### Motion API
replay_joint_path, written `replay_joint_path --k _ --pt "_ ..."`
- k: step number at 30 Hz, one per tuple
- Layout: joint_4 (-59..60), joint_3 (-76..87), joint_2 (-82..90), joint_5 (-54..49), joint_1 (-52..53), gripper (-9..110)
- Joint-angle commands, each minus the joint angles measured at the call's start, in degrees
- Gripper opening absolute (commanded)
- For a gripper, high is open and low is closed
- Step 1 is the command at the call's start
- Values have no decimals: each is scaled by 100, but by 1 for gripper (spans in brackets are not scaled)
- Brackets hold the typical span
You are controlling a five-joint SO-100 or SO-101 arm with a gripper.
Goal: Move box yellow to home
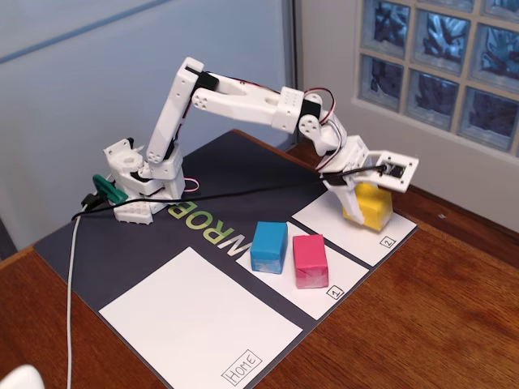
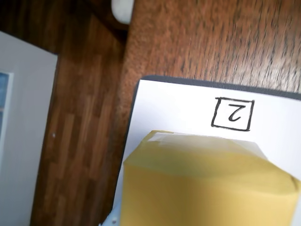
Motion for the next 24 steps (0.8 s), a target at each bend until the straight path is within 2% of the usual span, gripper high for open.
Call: replay_joint_path --k 1,13,24 --pt "237 -325 712 -492 -97 -1" --pt "2566 -1986 1274 -2171 -26 -1" --pt "4166 -2496 2013 -2839 642 2"
